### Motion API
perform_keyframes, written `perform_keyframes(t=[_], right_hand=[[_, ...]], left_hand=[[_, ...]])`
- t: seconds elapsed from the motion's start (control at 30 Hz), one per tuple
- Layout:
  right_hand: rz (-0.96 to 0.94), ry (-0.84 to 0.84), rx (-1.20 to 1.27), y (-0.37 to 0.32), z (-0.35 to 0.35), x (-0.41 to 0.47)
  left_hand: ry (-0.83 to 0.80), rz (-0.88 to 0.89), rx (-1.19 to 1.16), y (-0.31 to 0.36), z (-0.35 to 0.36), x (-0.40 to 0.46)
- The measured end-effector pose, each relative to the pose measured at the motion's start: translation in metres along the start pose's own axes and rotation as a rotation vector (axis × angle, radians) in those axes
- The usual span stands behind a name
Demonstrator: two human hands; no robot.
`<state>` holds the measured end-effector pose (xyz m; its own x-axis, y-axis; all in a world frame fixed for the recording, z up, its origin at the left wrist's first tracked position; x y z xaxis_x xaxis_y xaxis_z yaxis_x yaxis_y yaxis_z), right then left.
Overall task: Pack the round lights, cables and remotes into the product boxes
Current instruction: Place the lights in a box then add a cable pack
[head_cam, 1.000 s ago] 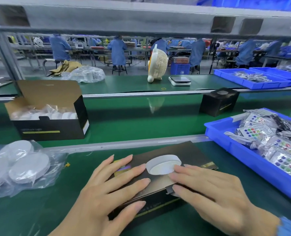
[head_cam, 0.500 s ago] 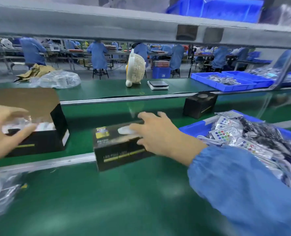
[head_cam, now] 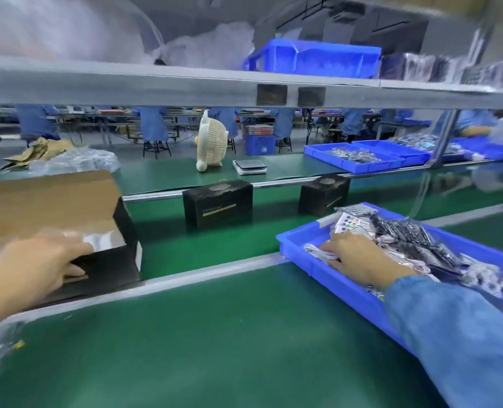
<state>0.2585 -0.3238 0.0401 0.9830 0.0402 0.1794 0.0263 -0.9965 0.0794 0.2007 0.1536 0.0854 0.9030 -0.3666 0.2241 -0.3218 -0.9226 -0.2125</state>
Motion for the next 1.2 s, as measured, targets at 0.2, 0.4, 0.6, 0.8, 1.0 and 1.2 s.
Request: perform_keyframes(t=[0.2,0.4,0.6,0.8,1.0,1.2], right_hand=[[0.145,0.576,0.874,-0.009,-0.082,-0.041],[-0.591,0.457,0.778,-0.155,-0.138,-0.125],[-0.578,0.361,0.556,-0.211,-0.118,-0.116],[-0.548,0.352,0.672,-0.258,-0.122,-0.108],[-0.522,0.36,0.735,-0.265,-0.133,-0.096],[-0.585,0.342,0.54,-0.286,-0.142,-0.088]], left_hand=[[0.172,0.275,0.102,0.127,-0.021,-0.028],[0.506,0.35,-0.006,0.212,-0.044,-0.063],[0.693,0.116,-0.072,0.159,-0.066,-0.1],[0.79,0.015,-0.172,0.132,-0.052,-0.11],[0.122,-0.05,0.017,0.168,-0.03,-0.075],[0.293,0.071,-0.159,0.17,-0.026,-0.081]])
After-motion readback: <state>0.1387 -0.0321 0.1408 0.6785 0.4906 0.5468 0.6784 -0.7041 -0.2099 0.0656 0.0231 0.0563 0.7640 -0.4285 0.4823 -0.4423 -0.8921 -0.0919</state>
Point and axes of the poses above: each hand's wrist, its own x-axis towards the middle knuckle, its own z-axis out of the palm, y = z × x, the point moved 5 cm from there along x, towards the middle knuckle, and after that the axes turned 8 degrees about z, right-handed, at the moved point
